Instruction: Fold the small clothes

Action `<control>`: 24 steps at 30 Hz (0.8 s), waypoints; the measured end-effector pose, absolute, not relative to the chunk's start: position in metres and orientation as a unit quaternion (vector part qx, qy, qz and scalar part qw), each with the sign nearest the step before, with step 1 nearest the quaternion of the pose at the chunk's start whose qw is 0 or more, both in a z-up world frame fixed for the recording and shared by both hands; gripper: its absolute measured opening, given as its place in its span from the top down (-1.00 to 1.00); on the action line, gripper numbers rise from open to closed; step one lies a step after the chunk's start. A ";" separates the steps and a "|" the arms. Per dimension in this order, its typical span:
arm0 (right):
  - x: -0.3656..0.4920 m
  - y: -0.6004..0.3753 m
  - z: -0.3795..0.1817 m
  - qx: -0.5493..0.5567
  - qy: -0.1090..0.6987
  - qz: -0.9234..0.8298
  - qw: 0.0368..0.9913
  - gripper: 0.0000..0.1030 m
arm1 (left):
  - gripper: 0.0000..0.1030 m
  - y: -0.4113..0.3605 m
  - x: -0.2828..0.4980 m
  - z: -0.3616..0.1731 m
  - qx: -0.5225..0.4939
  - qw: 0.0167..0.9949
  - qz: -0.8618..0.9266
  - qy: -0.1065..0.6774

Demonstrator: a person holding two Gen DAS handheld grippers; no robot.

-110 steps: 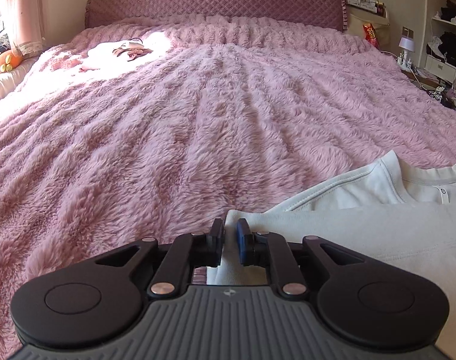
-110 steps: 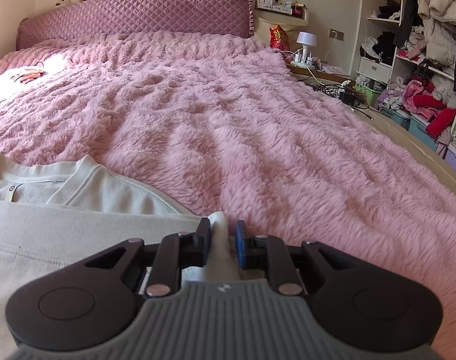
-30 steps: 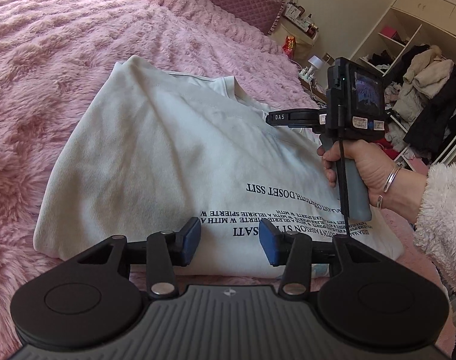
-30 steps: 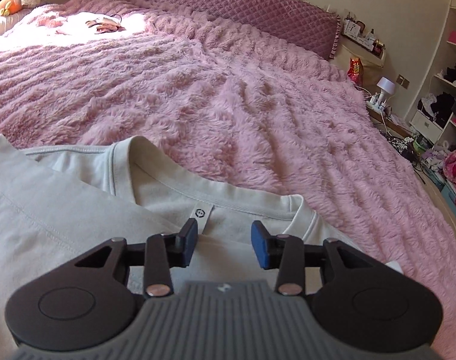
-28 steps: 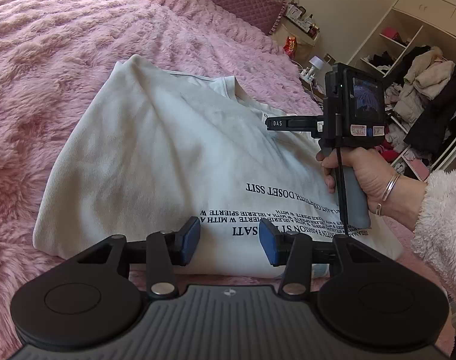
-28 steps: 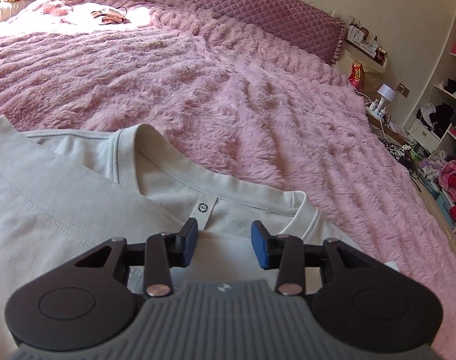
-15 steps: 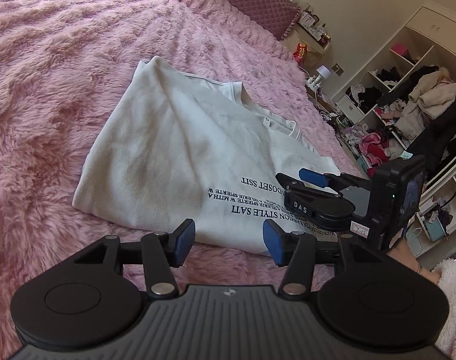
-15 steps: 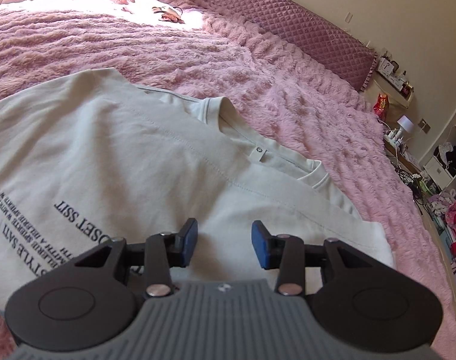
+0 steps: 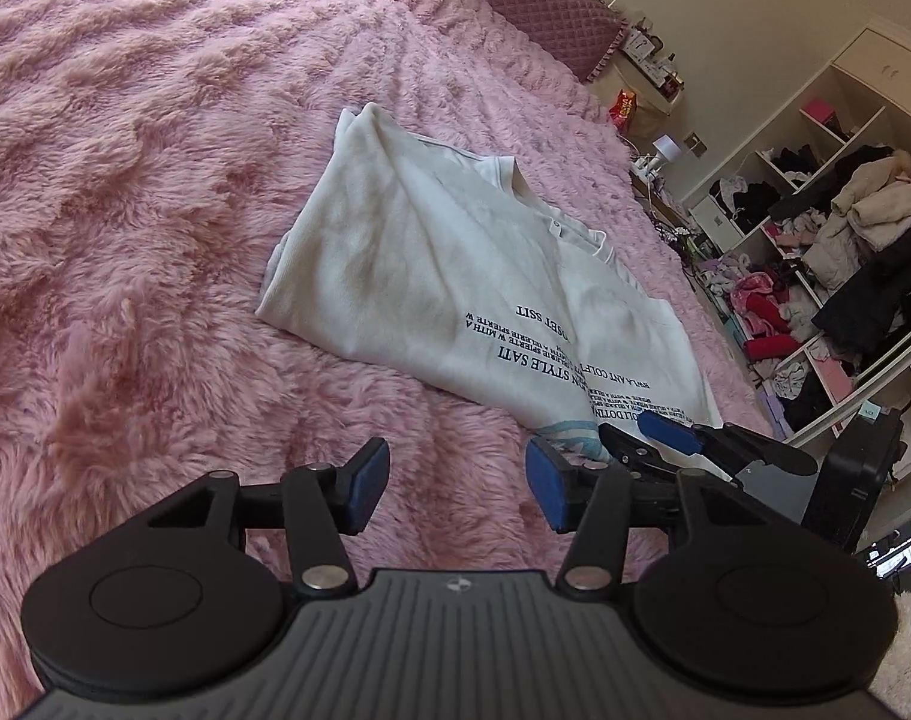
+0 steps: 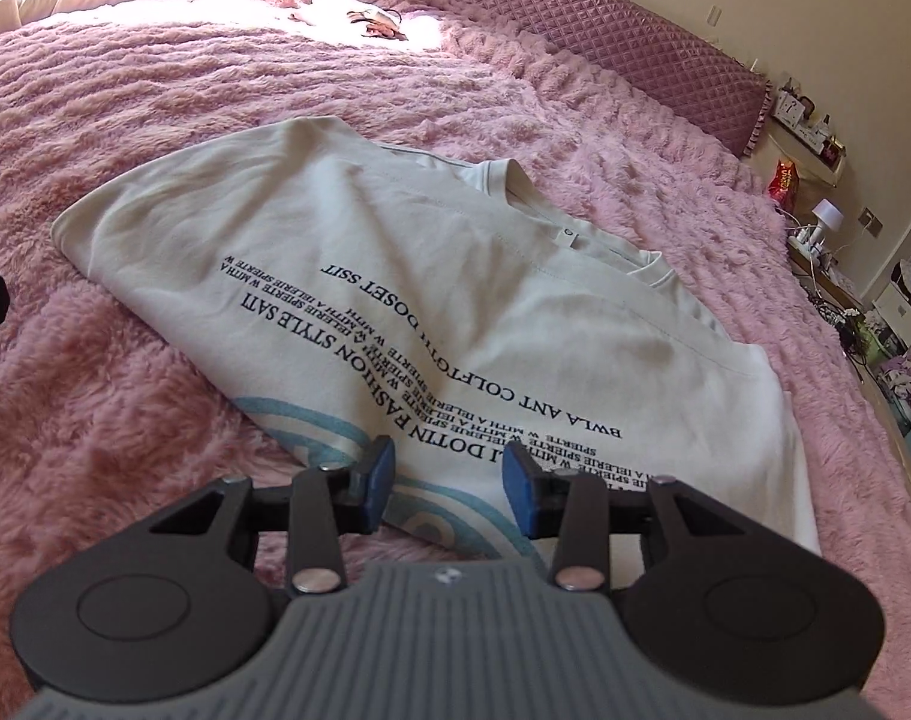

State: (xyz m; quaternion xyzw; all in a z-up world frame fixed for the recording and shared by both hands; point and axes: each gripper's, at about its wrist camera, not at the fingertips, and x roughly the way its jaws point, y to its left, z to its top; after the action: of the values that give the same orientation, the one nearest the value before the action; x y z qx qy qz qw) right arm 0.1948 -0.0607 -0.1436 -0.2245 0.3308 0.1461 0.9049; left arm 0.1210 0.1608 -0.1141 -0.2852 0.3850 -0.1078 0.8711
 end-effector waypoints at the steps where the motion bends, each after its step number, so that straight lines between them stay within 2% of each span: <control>1: 0.194 -0.062 -0.143 -0.215 0.334 0.140 0.907 0.30 | -0.18 0.163 0.120 -0.114 -0.285 0.871 -0.107 0.385; 3: 0.194 -0.062 -0.138 -0.195 0.339 0.122 0.912 0.30 | -0.18 0.170 0.120 -0.113 -0.281 0.874 -0.104 0.383; 6: 0.180 -0.050 -0.127 -0.214 0.287 0.087 0.930 0.28 | -0.18 0.186 0.126 -0.111 -0.279 0.878 -0.099 0.376; 12: 0.150 0.009 -0.123 -0.218 0.238 0.177 0.930 0.25 | -0.20 0.231 0.163 -0.111 -0.312 0.875 -0.090 0.359; 18: 0.131 0.080 -0.146 -0.293 0.202 0.247 0.901 0.26 | -0.21 0.265 0.207 -0.139 -0.369 0.844 -0.080 0.380; 24: 0.132 0.114 -0.168 -0.368 0.173 0.239 0.882 0.24 | -0.21 0.277 0.224 -0.157 -0.396 0.831 -0.083 0.382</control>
State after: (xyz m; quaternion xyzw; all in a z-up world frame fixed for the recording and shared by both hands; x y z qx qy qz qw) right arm 0.1315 0.1140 -0.1682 -0.3679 0.1731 0.2394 0.8817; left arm 0.2244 0.2771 -0.1571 -0.3964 0.3816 -0.0834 0.8308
